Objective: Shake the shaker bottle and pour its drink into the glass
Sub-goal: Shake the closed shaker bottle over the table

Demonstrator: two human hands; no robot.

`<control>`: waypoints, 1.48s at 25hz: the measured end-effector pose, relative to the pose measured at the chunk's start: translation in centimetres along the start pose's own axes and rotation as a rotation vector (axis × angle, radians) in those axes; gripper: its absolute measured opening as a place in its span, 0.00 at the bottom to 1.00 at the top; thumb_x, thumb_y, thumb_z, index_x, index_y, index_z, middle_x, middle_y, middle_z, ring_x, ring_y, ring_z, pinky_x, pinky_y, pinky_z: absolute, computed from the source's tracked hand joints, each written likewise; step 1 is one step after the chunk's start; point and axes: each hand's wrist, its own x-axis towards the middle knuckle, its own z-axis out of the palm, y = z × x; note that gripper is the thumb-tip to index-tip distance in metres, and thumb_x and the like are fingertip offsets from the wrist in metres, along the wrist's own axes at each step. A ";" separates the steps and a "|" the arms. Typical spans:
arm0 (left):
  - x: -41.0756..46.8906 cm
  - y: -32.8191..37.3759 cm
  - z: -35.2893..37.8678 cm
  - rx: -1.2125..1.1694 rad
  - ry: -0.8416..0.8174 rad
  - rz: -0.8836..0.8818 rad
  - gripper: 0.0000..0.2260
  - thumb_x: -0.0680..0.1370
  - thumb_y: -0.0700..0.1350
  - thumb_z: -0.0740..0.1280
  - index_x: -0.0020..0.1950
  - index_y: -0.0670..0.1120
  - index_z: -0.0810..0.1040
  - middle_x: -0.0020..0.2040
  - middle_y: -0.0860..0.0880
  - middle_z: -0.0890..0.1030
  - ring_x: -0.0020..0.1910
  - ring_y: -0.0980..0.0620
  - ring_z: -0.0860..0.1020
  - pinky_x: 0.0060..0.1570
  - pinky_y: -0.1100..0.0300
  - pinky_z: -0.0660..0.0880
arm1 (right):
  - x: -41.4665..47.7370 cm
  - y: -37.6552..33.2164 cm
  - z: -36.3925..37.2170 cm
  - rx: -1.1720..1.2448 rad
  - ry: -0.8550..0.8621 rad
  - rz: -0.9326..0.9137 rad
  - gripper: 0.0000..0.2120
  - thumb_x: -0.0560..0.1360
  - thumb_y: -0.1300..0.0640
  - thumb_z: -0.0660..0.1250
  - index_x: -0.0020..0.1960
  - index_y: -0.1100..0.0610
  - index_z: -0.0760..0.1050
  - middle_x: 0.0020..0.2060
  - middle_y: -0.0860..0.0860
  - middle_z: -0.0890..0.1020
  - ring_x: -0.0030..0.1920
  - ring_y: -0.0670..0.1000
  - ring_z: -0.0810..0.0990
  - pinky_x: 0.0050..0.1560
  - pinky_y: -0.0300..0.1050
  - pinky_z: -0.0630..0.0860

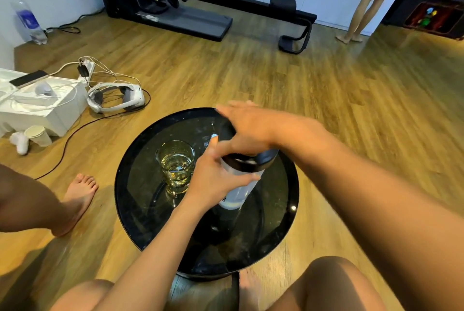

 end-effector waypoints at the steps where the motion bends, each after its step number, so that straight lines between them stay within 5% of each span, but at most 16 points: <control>1: 0.0 0.0 0.0 0.015 0.002 -0.004 0.29 0.53 0.62 0.80 0.50 0.65 0.72 0.49 0.60 0.79 0.50 0.67 0.78 0.45 0.71 0.73 | 0.0 -0.3 0.4 -0.009 0.035 0.083 0.42 0.70 0.32 0.63 0.76 0.52 0.55 0.75 0.55 0.60 0.74 0.63 0.57 0.68 0.66 0.61; 6: -0.2 0.2 0.1 0.013 -0.021 0.001 0.33 0.55 0.61 0.80 0.57 0.60 0.73 0.51 0.55 0.80 0.51 0.59 0.79 0.47 0.61 0.77 | -0.1 -0.5 -1.4 -0.086 -0.096 -0.051 0.45 0.70 0.42 0.70 0.78 0.51 0.51 0.75 0.51 0.61 0.74 0.58 0.61 0.69 0.54 0.64; 8: -0.2 0.1 0.0 -0.011 -0.025 0.010 0.31 0.58 0.55 0.83 0.57 0.56 0.75 0.53 0.50 0.82 0.54 0.55 0.80 0.54 0.55 0.78 | 0.1 -0.6 -1.4 -0.050 -0.020 0.079 0.47 0.67 0.34 0.69 0.76 0.55 0.55 0.71 0.54 0.68 0.68 0.60 0.69 0.64 0.55 0.69; 10: -0.2 -0.1 -0.1 0.019 -0.031 0.024 0.30 0.59 0.53 0.84 0.55 0.61 0.72 0.53 0.56 0.81 0.54 0.62 0.79 0.53 0.65 0.76 | -0.1 -0.9 -0.1 -0.123 0.122 0.192 0.44 0.69 0.29 0.62 0.71 0.60 0.62 0.65 0.57 0.72 0.64 0.63 0.72 0.56 0.55 0.71; 13: -0.1 -0.3 -0.3 0.025 -0.029 -0.001 0.31 0.59 0.52 0.84 0.55 0.60 0.70 0.52 0.60 0.80 0.52 0.68 0.77 0.46 0.75 0.71 | -1.1 -0.4 -0.6 -0.129 0.041 0.003 0.32 0.72 0.40 0.68 0.66 0.60 0.68 0.62 0.57 0.75 0.61 0.60 0.75 0.60 0.53 0.73; 16: -0.1 0.1 -0.3 0.018 -0.047 -0.020 0.36 0.59 0.53 0.83 0.63 0.55 0.71 0.56 0.60 0.80 0.55 0.65 0.77 0.47 0.74 0.72 | -1.9 0.7 -2.8 -0.223 0.049 -0.034 0.22 0.69 0.47 0.73 0.57 0.59 0.75 0.50 0.55 0.78 0.52 0.58 0.77 0.50 0.47 0.74; 19: -0.2 0.2 -0.3 0.007 -0.042 -0.012 0.37 0.57 0.57 0.81 0.62 0.56 0.70 0.56 0.61 0.79 0.55 0.65 0.77 0.47 0.71 0.71 | -2.3 1.3 -3.5 -0.243 0.083 -0.097 0.17 0.75 0.57 0.65 0.62 0.44 0.77 0.63 0.50 0.76 0.64 0.57 0.71 0.62 0.56 0.69; 21: -0.2 0.2 -0.2 0.007 -0.041 -0.016 0.35 0.58 0.57 0.81 0.60 0.57 0.70 0.56 0.61 0.79 0.55 0.65 0.77 0.47 0.71 0.72 | -2.7 1.6 -3.6 -0.149 0.145 -0.050 0.16 0.77 0.47 0.64 0.64 0.47 0.76 0.65 0.52 0.75 0.64 0.57 0.72 0.63 0.55 0.69; 24: -0.1 0.0 -0.1 0.020 -0.032 -0.029 0.31 0.58 0.55 0.82 0.55 0.56 0.70 0.52 0.59 0.79 0.52 0.62 0.78 0.45 0.69 0.74 | -3.1 1.3 -2.3 -0.131 0.115 0.082 0.30 0.70 0.32 0.63 0.53 0.58 0.74 0.50 0.55 0.78 0.50 0.58 0.75 0.48 0.48 0.71; 26: -0.1 -0.1 -0.1 0.008 -0.025 -0.025 0.31 0.58 0.54 0.83 0.55 0.56 0.70 0.53 0.59 0.79 0.52 0.63 0.78 0.45 0.73 0.73 | -3.1 0.9 -2.2 -0.108 0.084 -0.035 0.21 0.73 0.46 0.68 0.61 0.55 0.74 0.56 0.54 0.80 0.55 0.57 0.77 0.51 0.45 0.71; 28: -0.1 -0.1 -0.1 0.000 -0.027 -0.011 0.34 0.59 0.52 0.84 0.59 0.56 0.70 0.55 0.59 0.78 0.54 0.63 0.77 0.46 0.76 0.71 | -3.8 0.6 -3.3 -0.003 0.064 -0.124 0.25 0.74 0.57 0.67 0.71 0.51 0.68 0.65 0.50 0.77 0.65 0.53 0.74 0.62 0.42 0.69; 30: -0.1 -0.2 -0.1 -0.012 -0.025 -0.010 0.33 0.59 0.51 0.83 0.57 0.59 0.69 0.55 0.61 0.78 0.55 0.65 0.76 0.46 0.76 0.71 | -3.4 0.9 -3.8 0.061 0.158 -0.079 0.22 0.74 0.47 0.67 0.66 0.54 0.72 0.62 0.52 0.78 0.62 0.56 0.75 0.60 0.44 0.69; 33: 0.1 -0.2 0.0 -0.012 -0.024 -0.031 0.30 0.58 0.53 0.82 0.52 0.62 0.68 0.53 0.61 0.78 0.54 0.64 0.77 0.44 0.76 0.70 | -3.1 0.6 -2.7 -0.187 0.086 0.172 0.30 0.71 0.29 0.58 0.40 0.58 0.71 0.39 0.54 0.77 0.46 0.58 0.75 0.45 0.48 0.70; 34: 0.1 -0.3 0.0 -0.015 -0.023 -0.029 0.31 0.58 0.53 0.82 0.53 0.62 0.68 0.53 0.61 0.78 0.54 0.64 0.77 0.44 0.76 0.70 | -2.9 0.6 -2.4 -0.193 0.038 0.164 0.28 0.73 0.32 0.60 0.41 0.59 0.73 0.39 0.53 0.76 0.46 0.58 0.74 0.45 0.48 0.69; 36: 0.0 -0.4 0.1 -0.025 -0.020 -0.021 0.33 0.57 0.54 0.82 0.56 0.61 0.69 0.55 0.61 0.78 0.55 0.65 0.76 0.46 0.76 0.70 | -2.8 1.3 -2.6 -0.068 -0.016 0.008 0.17 0.74 0.47 0.67 0.59 0.55 0.75 0.57 0.53 0.79 0.56 0.55 0.76 0.52 0.44 0.70; 37: 0.0 -0.4 0.1 -0.029 -0.025 -0.020 0.35 0.57 0.54 0.82 0.59 0.60 0.69 0.55 0.61 0.78 0.56 0.66 0.76 0.47 0.77 0.70 | -3.3 1.6 -3.0 0.013 -0.056 -0.074 0.24 0.73 0.52 0.69 0.68 0.49 0.71 0.66 0.51 0.74 0.62 0.52 0.73 0.57 0.42 0.69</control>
